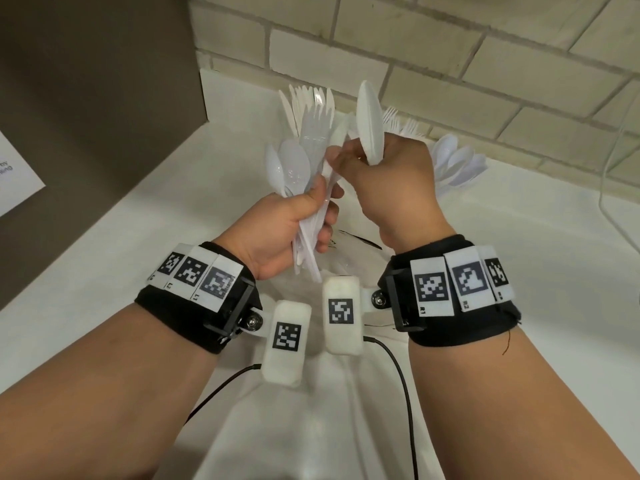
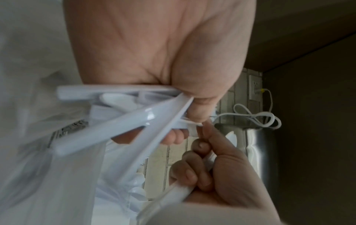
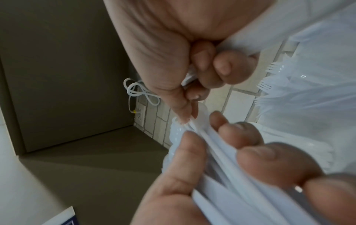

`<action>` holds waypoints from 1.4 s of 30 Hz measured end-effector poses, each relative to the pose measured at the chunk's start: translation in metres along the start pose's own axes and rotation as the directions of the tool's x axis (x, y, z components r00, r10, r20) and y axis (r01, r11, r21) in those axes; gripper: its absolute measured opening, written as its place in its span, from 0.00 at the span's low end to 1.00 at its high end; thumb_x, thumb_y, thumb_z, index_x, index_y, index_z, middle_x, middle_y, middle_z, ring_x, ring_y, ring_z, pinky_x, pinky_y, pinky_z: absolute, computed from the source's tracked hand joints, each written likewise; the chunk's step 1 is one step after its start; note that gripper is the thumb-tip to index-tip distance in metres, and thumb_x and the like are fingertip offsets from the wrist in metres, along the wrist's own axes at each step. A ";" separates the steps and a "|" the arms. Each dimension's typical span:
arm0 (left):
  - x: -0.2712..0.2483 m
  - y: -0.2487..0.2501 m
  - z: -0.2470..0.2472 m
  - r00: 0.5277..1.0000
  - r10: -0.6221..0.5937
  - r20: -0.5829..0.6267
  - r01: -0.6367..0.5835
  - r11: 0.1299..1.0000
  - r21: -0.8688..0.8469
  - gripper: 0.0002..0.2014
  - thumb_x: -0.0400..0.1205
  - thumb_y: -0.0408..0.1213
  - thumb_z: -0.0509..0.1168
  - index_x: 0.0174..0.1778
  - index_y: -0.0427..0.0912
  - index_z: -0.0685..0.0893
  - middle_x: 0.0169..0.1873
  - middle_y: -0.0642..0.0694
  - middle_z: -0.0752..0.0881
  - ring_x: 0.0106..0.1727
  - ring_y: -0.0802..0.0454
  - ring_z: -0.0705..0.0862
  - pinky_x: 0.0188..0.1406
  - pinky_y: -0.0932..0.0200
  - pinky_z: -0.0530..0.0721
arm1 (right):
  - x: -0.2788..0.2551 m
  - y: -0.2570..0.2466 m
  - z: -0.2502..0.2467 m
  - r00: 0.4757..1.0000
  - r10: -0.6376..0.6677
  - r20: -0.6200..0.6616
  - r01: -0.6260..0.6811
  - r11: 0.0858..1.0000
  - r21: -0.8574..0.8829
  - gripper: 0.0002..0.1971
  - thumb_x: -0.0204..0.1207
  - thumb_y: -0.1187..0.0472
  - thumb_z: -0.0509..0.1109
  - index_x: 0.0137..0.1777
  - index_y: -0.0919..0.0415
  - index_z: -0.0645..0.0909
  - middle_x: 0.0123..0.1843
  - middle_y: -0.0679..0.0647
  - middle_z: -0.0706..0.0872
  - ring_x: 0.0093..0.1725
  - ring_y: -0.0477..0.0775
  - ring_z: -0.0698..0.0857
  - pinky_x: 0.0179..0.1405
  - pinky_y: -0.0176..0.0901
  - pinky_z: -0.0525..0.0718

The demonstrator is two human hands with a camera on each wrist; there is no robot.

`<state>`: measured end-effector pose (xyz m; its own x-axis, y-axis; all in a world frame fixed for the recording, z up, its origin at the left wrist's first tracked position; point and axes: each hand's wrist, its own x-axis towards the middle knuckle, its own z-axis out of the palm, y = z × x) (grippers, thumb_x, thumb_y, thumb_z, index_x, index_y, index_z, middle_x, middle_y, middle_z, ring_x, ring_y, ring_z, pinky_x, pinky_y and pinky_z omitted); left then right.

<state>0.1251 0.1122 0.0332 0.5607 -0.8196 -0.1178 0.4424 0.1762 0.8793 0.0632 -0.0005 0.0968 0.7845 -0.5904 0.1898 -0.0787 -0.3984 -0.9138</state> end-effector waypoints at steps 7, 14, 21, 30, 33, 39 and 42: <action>0.000 0.004 -0.005 0.997 -0.056 -0.046 0.049 0.990 -0.131 0.12 0.85 0.46 0.58 0.41 0.46 0.83 0.34 0.48 0.81 0.32 0.52 0.79 0.35 0.57 0.82 | 0.001 -0.004 0.003 0.991 0.077 -0.113 -0.049 0.971 0.234 0.06 0.81 0.56 0.62 0.43 0.53 0.73 0.43 0.60 0.90 0.25 0.48 0.75 0.35 0.45 0.74; 0.002 0.001 -0.001 0.998 -0.027 -0.058 0.023 0.997 -0.070 0.12 0.85 0.44 0.57 0.51 0.40 0.81 0.32 0.47 0.85 0.29 0.53 0.78 0.31 0.58 0.77 | 0.004 0.002 0.010 0.990 0.060 -0.128 -0.036 0.983 0.182 0.06 0.80 0.52 0.59 0.42 0.49 0.72 0.36 0.50 0.80 0.31 0.51 0.76 0.41 0.49 0.74; 0.000 0.003 -0.001 0.991 0.079 -0.112 -0.054 0.976 0.212 0.08 0.84 0.36 0.61 0.56 0.41 0.82 0.35 0.50 0.86 0.33 0.58 0.81 0.41 0.58 0.81 | 0.009 0.009 0.005 0.970 0.045 -0.239 0.004 0.980 0.199 0.08 0.85 0.55 0.59 0.47 0.57 0.75 0.35 0.49 0.80 0.37 0.50 0.81 0.44 0.49 0.81; 0.004 0.003 -0.004 0.923 0.345 -0.172 -0.110 0.662 0.742 0.18 0.82 0.43 0.65 0.66 0.41 0.75 0.42 0.53 0.81 0.36 0.56 0.80 0.41 0.59 0.80 | 0.008 0.005 0.001 0.966 0.216 -0.139 -0.187 0.962 0.198 0.14 0.82 0.42 0.60 0.50 0.53 0.73 0.39 0.50 0.75 0.31 0.49 0.73 0.18 0.35 0.76; 0.007 -0.001 -0.009 0.877 0.469 -0.105 -0.117 0.421 0.900 0.20 0.81 0.40 0.67 0.64 0.36 0.71 0.49 0.44 0.80 0.46 0.47 0.80 0.37 0.57 0.75 | 0.001 0.000 0.003 0.974 0.223 -0.034 -0.213 0.958 0.194 0.23 0.73 0.35 0.68 0.56 0.53 0.78 0.42 0.47 0.82 0.27 0.45 0.74 0.19 0.35 0.73; 0.007 -0.003 -0.009 0.821 0.569 -0.051 -0.127 0.269 0.955 0.16 0.80 0.35 0.67 0.58 0.31 0.72 0.45 0.41 0.77 0.40 0.46 0.76 0.33 0.58 0.67 | -0.004 0.001 0.004 0.977 0.204 0.060 -0.213 0.954 0.211 0.12 0.71 0.51 0.78 0.52 0.50 0.82 0.40 0.46 0.86 0.18 0.38 0.75 0.18 0.36 0.71; 0.006 -0.002 -0.010 0.823 0.563 -0.069 -0.125 0.298 0.946 0.17 0.80 0.38 0.67 0.59 0.33 0.71 0.44 0.40 0.82 0.40 0.43 0.79 0.33 0.55 0.73 | -0.005 0.001 0.004 0.975 0.190 0.113 -0.212 0.948 0.238 0.06 0.75 0.52 0.75 0.49 0.49 0.82 0.39 0.47 0.85 0.16 0.39 0.74 0.19 0.38 0.71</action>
<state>0.1343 0.1122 0.0264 0.7589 -0.5382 0.3667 -0.6007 -0.3610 0.7133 0.0617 0.0048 0.0936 0.8197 -0.5720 -0.0290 -0.0946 -0.0853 -0.9919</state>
